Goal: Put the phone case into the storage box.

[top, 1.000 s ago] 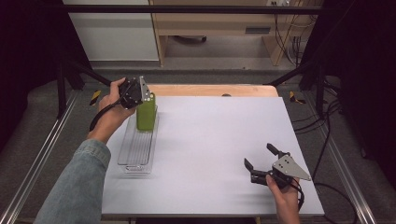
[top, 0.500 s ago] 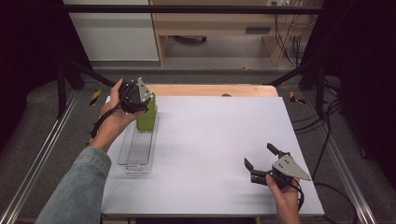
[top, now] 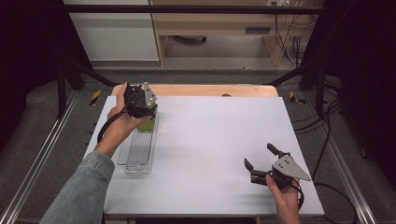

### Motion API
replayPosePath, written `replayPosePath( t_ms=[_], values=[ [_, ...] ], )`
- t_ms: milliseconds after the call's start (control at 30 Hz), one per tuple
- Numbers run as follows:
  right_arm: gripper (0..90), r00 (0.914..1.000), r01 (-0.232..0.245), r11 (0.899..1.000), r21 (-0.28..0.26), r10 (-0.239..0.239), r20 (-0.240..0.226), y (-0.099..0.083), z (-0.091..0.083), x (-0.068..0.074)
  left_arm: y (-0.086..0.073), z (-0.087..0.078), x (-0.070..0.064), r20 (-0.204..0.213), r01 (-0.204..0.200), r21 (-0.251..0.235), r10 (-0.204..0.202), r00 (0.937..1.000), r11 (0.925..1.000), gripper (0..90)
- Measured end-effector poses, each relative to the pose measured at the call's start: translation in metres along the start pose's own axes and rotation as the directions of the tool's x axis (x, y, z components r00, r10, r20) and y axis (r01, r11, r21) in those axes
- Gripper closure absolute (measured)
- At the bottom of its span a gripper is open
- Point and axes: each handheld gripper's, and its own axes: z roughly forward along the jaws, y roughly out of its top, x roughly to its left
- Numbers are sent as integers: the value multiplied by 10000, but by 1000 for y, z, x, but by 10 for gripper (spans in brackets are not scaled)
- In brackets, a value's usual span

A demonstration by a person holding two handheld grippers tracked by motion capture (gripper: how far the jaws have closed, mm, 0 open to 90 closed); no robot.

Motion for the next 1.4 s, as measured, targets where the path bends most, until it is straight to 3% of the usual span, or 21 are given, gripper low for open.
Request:
replayPosePath(
  t_ms=[267,333,433,567,667,800,1000,1067,1167,1400],
  values=[
    [28,10000,-22,10000,-5,22,53,0,-1,-1,11,2,-9,188,-10,-144,13,9998,9999,106],
    [27,10000,-28,10000,-8,28,55,0,-1,-1,14,0,-11,225,89,-263,-83,9997,9996,104],
    [27,10000,-17,10000,7,17,78,0,-1,-1,22,-4,-13,270,562,-575,-547,9981,9968,104],
    [27,9999,2,10000,-6,-2,101,0,-1,-1,32,-9,-17,298,736,-794,-714,9970,9941,96],
    [27,9999,-51,10000,-20,52,103,1,-1,-1,36,-10,-21,228,502,-679,-487,9986,9964,95],
    [26,9999,-3,10000,-10,3,101,1,-1,-1,39,-13,-27,405,614,-714,-586,9975,9956,91],
    [25,9999,46,10000,36,-47,107,0,-1,0,43,-19,-36,1010,1318,-914,-1225,9873,9871,87],
    [25,9999,46,10000,34,-46,102,0,-1,0,45,-22,-38,1239,1646,-988,-1520,9806,9814,84],
    [25,9999,63,10000,34,-64,85,0,-1,0,46,-28,-43,1520,2274,-1170,-2088,9661,9668,84],
    [25,10000,32,10000,55,-32,90,0,-1,0,50,-37,-58,1762,2496,-1218,-2266,9579,9607,69]
  ],
)
